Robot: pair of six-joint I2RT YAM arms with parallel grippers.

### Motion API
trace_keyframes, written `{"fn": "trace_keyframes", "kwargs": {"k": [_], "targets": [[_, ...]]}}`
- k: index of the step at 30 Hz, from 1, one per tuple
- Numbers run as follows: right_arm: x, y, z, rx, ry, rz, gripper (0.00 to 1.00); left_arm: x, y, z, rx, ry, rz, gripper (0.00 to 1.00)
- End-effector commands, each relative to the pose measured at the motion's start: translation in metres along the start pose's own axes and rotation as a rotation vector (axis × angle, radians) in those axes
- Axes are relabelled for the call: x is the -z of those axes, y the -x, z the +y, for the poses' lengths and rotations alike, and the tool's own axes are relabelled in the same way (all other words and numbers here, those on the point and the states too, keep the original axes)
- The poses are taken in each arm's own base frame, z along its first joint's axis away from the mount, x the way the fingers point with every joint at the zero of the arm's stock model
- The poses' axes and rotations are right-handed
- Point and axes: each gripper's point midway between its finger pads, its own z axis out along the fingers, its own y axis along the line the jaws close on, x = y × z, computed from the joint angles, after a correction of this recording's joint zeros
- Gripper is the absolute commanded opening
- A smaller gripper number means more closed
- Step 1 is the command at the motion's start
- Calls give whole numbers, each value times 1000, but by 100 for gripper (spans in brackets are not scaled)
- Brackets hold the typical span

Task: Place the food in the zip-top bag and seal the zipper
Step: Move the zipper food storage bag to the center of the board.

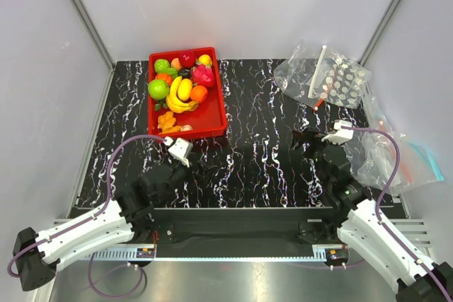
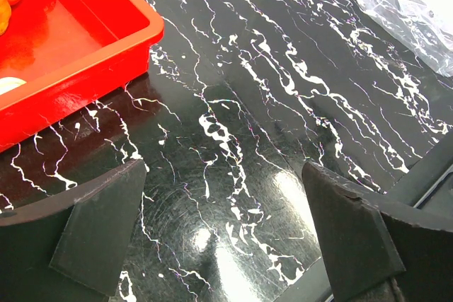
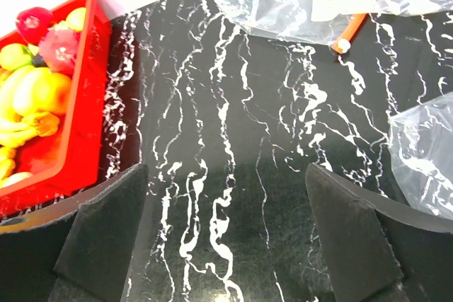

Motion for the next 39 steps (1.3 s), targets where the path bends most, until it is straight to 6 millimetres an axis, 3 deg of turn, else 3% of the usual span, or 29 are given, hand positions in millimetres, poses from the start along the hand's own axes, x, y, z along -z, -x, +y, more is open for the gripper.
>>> {"fn": "trace_keyframes", "kwargs": {"k": [1, 7, 8, 9, 11, 13, 16, 17, 19, 21, 22, 23, 24, 25, 26, 28, 30, 31, 32, 36, 39], "targets": [[0, 14, -3, -18, -34, -39, 100, -1, 20, -3, 8, -4, -75, 99], [-13, 14, 0, 31, -65, -10, 100, -1, 20, -3, 9, -8, -72, 99], [-23, 23, 7, 39, -89, 12, 100, -1, 19, -4, 9, -11, -70, 99], [-26, 14, 2, 74, -135, 70, 100, -1, 20, -5, 11, -16, -71, 99], [-47, 16, 9, 103, -172, 119, 99, 0, 20, -5, 13, -15, -69, 99], [-62, 14, 15, 113, -165, 179, 91, -1, 18, -5, 16, -15, -61, 99], [-98, 25, 8, 92, -206, 243, 89, -1, 17, -5, 16, -13, -51, 99], [-118, 36, -1, 79, -252, 250, 88, -1, 16, -5, 15, -12, -48, 99], [-133, 35, -10, 101, -289, 298, 84, -2, 16, -6, 16, -15, -46, 99], [-161, 37, -17, 136, -329, 329, 82, -2, 16, -6, 17, -16, -44, 99], [-175, 54, -13, 137, -339, 299, 81, -2, 16, -6, 19, -16, -42, 99], [-190, 37, -22, 159, -370, 343, 76, -2, 16, -7, 19, -16, -39, 99], [-198, 36, -31, 170, -389, 363, 71, -3, 15, -6, 18, -15, -36, 99], [-211, 49, -29, 162, -391, 341, 70, -3, 15, -7, 20, -16, -34, 99], [-222, 33, -39, 170, -416, 382, 70, -3, 16, -8, 19, -19, -33, 99], [-244, 34, -50, 180, -440, 385, 68, -4, 14, -8, 20, -19, -29, 99], [-256, 33, -57, 195, -457, 393, 64, -3, 15, -8, 20, -20, -30, 99], [-265, 44, -60, 192, -469, 369, 64, -4, 14, -7, 19, -19, -27, 99], [-273, 27, -70, 207, -493, 413, 63, -4, 14, -8, 19, -21, -27, 99], [-294, 18, -93, 234, -552, 431, 54, -5, 13, -9, 19, -26, -24, 99], [-303, 10, -107, 230, -579, 444, 53, -5, 13, -10, 20, -28, -21, 99]]}}
